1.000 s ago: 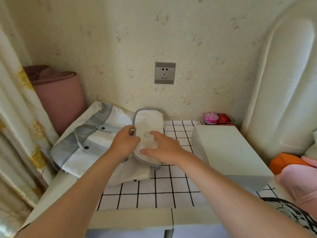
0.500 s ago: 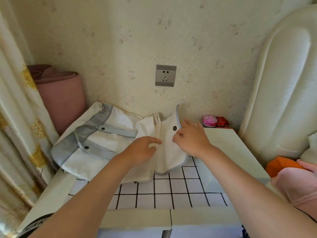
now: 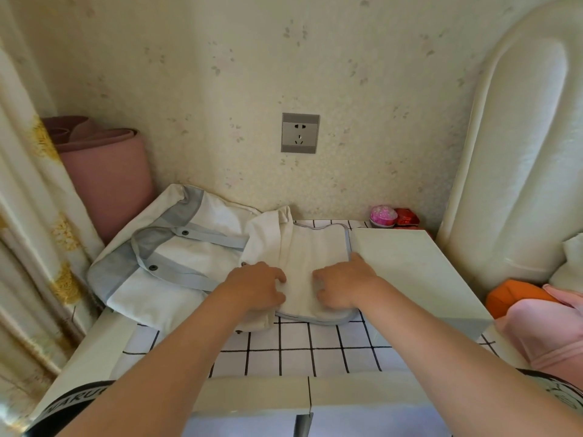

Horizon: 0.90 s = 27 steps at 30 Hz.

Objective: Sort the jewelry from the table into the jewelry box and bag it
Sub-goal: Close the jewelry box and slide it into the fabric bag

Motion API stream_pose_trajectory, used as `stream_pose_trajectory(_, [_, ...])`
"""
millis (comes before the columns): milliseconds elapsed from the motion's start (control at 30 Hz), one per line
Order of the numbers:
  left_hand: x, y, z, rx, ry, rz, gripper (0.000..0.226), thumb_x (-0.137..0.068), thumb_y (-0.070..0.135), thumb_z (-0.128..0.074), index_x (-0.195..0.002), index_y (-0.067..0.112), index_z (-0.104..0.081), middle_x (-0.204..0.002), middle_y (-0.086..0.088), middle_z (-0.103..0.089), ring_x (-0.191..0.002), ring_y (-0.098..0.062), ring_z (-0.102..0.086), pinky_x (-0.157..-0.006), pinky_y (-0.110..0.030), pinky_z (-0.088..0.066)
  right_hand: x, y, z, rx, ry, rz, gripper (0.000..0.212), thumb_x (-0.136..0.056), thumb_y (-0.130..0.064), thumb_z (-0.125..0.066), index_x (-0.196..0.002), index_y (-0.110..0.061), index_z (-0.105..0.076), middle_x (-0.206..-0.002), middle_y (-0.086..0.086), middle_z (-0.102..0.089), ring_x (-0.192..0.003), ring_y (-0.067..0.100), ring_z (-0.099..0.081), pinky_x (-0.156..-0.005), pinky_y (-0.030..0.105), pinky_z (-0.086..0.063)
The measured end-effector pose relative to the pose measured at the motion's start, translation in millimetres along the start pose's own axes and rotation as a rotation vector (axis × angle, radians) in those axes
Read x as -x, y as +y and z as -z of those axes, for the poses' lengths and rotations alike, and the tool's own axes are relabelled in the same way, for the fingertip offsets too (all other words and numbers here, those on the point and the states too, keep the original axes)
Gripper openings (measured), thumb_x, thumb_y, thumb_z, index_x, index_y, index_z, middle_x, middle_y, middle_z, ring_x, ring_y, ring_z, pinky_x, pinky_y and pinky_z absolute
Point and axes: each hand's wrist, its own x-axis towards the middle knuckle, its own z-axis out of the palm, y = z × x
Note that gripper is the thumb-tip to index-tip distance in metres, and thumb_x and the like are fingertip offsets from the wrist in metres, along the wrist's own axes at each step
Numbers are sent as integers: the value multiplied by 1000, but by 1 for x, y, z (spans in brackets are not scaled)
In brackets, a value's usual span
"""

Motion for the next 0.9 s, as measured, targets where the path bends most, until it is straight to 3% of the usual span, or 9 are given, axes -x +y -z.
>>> stream_pose_trajectory(167, [1,11,3,53,167,-43,40,-94,45,-53,-133,37,-53,-138,5,-49,-128,-20,-44,-104,-38,-40,13,17,8,-216,293,64,45,-95,-34,-46,-139,-32,-53,-142,-5,-55,-131,20,-49,-111,40,-28])
stream_pose_trajectory(300, [-2,53,6,329,317,-182,39,-99,39,-50,-137,30,-50,-137,5,-52,-124,-13,-49,-103,-29,-40,40,56,12,-243,497,11,44,-95,-32,-50,-138,-28,-56,-140,0,-52,-129,24,-49,-104,38,-37])
stream_pose_trajectory(467, [-10,118,-2,578,256,-222,56,-100,40,-48,-150,18,-35,-150,-1,-40,-133,-15,-43,-106,-23,-32,73,105,-13,-377,417,-279,61,-96,-50,-48,-152,-28,-35,-165,10,-15,-148,30,-21,-116,44,-29])
stream_pose_trajectory(567, [-13,147,-12,686,146,-200,72,-98,46,-51,-156,16,-21,-158,-1,-27,-142,-17,-31,-117,-31,-27,86,126,-29,-493,395,-393,77,-92,-64,-48,-155,-27,-26,-166,8,-6,-150,30,-15,-119,42,-26])
stream_pose_trajectory(633, [-13,162,-16,764,105,-153,78,-96,45,-54,-156,16,-15,-158,-1,-22,-142,-17,-29,-117,-34,-28,94,139,-38,-612,382,-452,81,-89,-69,-49,-155,-28,-25,-163,8,-8,-147,32,-20,-116,43,-30])
stream_pose_trajectory(767, [-15,181,-23,885,128,-40,85,-90,41,-60,-156,20,-10,-156,1,-18,-139,-20,-33,-115,-39,-33,98,157,-52,-874,335,-466,78,-88,-68,-54,-153,-33,-28,-151,11,-32,-136,31,-40,-108,37,-39])
stream_pose_trajectory(867, [-17,187,-27,1027,114,6,92,-81,43,-64,-155,28,-11,-156,2,-28,-139,-20,-36,-115,-41,-34,97,159,-56,-1052,334,-407,78,-89,-61,-59,-154,-35,-25,-149,5,-43,-129,25,-49,-95,29,-42])
stream_pose_trajectory(900, [-18,189,-28,1066,114,11,83,-82,40,-64,-151,32,-17,-151,2,-37,-134,-19,-42,-112,-40,-37,97,159,-56,-1083,334,-397,79,-89,-59,-61,-155,-34,-24,-150,3,-45,-130,23,-50,-96,28,-42])
